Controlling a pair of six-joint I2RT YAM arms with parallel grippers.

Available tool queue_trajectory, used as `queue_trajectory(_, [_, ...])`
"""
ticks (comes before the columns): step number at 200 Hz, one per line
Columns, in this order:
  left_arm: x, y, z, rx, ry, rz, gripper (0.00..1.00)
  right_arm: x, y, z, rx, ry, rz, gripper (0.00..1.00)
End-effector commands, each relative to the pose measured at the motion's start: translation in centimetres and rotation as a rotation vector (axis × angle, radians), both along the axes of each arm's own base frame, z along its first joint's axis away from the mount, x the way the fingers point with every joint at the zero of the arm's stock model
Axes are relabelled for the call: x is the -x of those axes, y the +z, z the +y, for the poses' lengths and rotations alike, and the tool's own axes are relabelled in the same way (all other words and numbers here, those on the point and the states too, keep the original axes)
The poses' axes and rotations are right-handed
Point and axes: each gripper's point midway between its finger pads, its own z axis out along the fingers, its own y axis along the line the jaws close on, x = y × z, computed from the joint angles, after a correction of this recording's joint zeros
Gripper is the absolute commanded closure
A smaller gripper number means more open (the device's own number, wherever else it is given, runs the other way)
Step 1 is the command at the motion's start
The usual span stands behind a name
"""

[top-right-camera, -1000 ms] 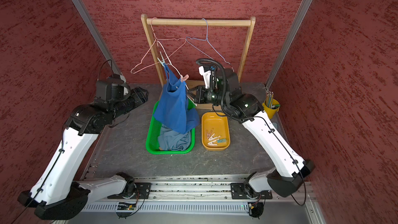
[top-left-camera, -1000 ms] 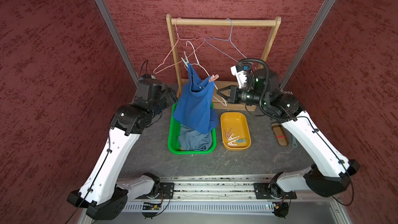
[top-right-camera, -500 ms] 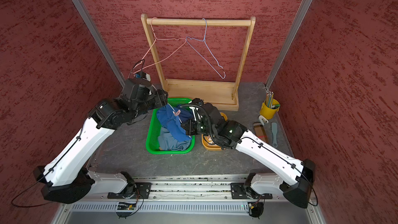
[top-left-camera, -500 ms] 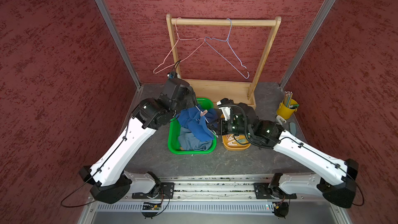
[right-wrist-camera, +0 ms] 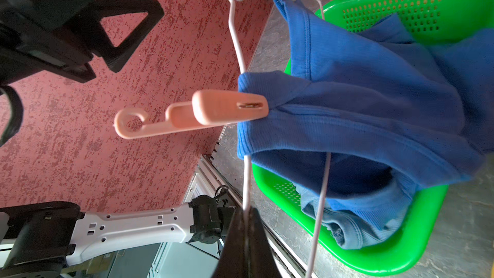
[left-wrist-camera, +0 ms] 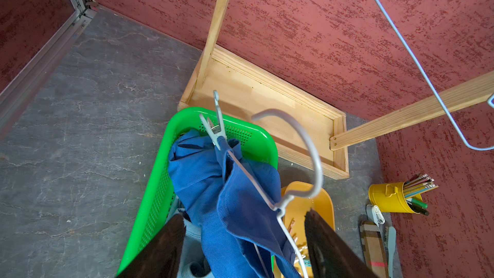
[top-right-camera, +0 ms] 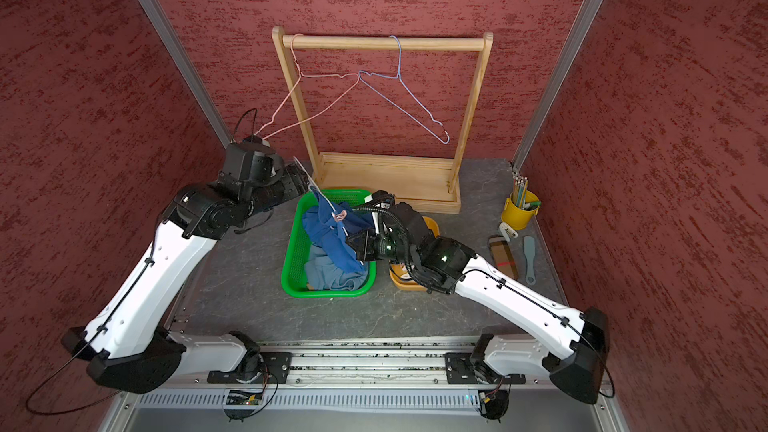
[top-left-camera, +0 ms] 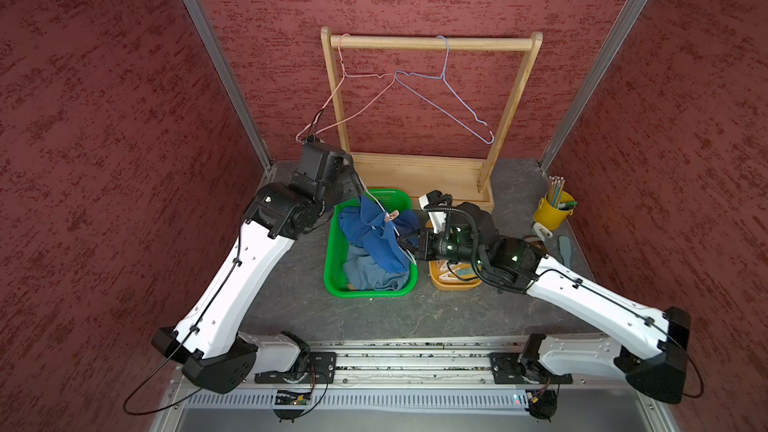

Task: Remove the clothespins securing tank tops to the hanger
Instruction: Place the tank top in the basket, then remove the clothespin from the hanger.

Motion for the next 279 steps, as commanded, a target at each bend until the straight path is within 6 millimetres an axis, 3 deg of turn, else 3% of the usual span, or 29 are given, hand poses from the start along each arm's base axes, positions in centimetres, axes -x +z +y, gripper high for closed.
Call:
queue_trajectory(1, [-1.0,-0.6,-2.1,0.059,-0.102,0.000,0.27,1.0,3.4,0.8,-0.106,0.060,-0.051,1.00])
queue_trajectory(21, [-2.0,-1.3,-3.6,0.104,-0.143,0.012,0.29,1.5,3.5,1.4,-0.119,0.105,-0.049,1.00])
queue_trajectory(33, [-2.4,-1.7,-4.1,0.118,-0.155,0.020,0.35,1.8,3.5,1.6,-0.120,0.125,-0.048,1.00])
queue_trajectory(79, [-3.7,-2.3,-3.8,0.123,-0.141,0.041,1.00,2.3,3.6,1.9,-0.140,0.158,-0.048,1.00])
queue_trajectory(112, [-3.4,-2.3,-3.1,0.095,-0.125,0.057,1.00,2.7,3.5,1.5,-0.154,0.158,-0.036,0.98])
queue_trajectory(116, [-3.3,-2.4,-2.9,0.087,-0.120,0.061,1.00,2.7,3.4,1.4,-0.148,0.156,-0.032,0.88])
queue_trajectory(130, [-2.9,-2.7,-2.3,0.048,-0.091,0.074,1.00,2.8,3.3,1.1,-0.114,0.152,-0.015,0.38])
queue_trajectory(134, [-2.8,-2.8,-2.0,0.031,-0.078,0.078,1.00,2.8,3.4,1.0,-0.097,0.149,-0.013,0.07])
queue_trajectory(137, [-2.7,-2.8,-1.9,0.020,-0.069,0.079,1.00,2.8,3.5,0.8,-0.082,0.144,-0.012,0.01])
queue_trajectory(176, [-2.1,-3.2,-0.2,-0.109,0.066,0.127,1.00,2.1,5.1,-2.2,0.087,0.036,-0.024,0.01])
queue_trajectory(203, [-2.6,-3.2,-0.5,-0.197,0.092,0.165,1.00,0.9,3.8,-2.8,0.220,-0.032,-0.013,0.01])
queue_trajectory(243, [-2.7,-3.9,2.1,-0.268,0.239,0.219,1.00,-3.6,-3.0,-2.8,0.403,-0.218,-0.010,0.01])
queue_trajectory(265, [-2.9,-4.0,1.7,-0.246,0.205,0.192,1.00,-4.8,-7.4,-2.6,0.438,-0.283,0.045,0.01])
queue_trajectory(279, [-2.2,-3.5,2.0,-0.240,0.221,0.168,1.00,-5.1,-9.1,-2.4,0.409,-0.314,0.091,0.01])
